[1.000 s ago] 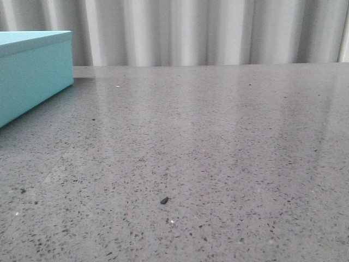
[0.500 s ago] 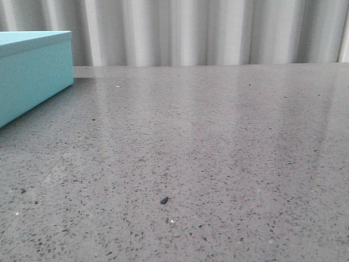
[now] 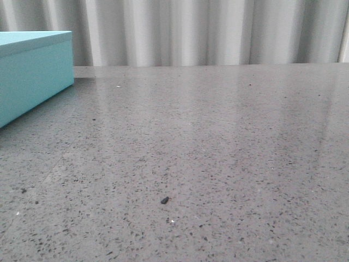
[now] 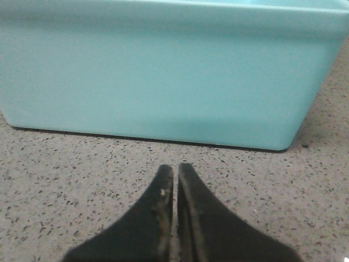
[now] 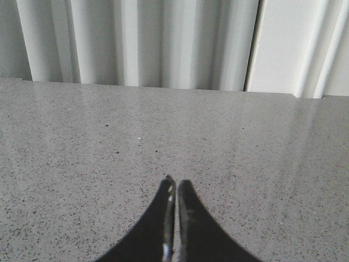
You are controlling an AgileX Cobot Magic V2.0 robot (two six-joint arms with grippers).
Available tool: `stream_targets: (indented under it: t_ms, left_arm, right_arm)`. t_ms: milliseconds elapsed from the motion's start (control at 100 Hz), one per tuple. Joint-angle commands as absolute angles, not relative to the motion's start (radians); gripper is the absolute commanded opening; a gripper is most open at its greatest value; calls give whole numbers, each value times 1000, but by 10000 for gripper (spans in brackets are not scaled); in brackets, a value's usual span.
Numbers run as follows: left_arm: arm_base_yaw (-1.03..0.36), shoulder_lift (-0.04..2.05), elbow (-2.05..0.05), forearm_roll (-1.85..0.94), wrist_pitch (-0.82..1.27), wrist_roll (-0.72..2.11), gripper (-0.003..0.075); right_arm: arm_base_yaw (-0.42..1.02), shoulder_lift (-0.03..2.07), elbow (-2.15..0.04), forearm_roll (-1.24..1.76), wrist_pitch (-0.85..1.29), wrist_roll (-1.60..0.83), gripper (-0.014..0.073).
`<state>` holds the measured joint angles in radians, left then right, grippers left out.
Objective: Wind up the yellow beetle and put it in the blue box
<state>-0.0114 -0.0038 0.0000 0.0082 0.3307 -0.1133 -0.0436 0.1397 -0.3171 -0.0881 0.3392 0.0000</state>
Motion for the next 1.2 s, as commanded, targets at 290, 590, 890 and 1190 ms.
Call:
stream_targets:
  t_ms: [290, 590, 890, 1190]
  left_arm:
    - [-13, -35, 26, 0, 285, -115, -21]
    - [-13, -35, 26, 0, 285, -115, -21]
    - [-13, -35, 25, 0, 285, -115, -21]
    - [-13, -35, 25, 0, 285, -115, -21]
  right_arm:
    - [-42, 150, -343, -104, 260, 0, -43]
    - [-44, 149, -288, -123, 166, 0, -43]
    - [-48, 146, -30, -91, -231, 0, -43]
    - [-48, 69, 29, -69, -45, 8, -43]
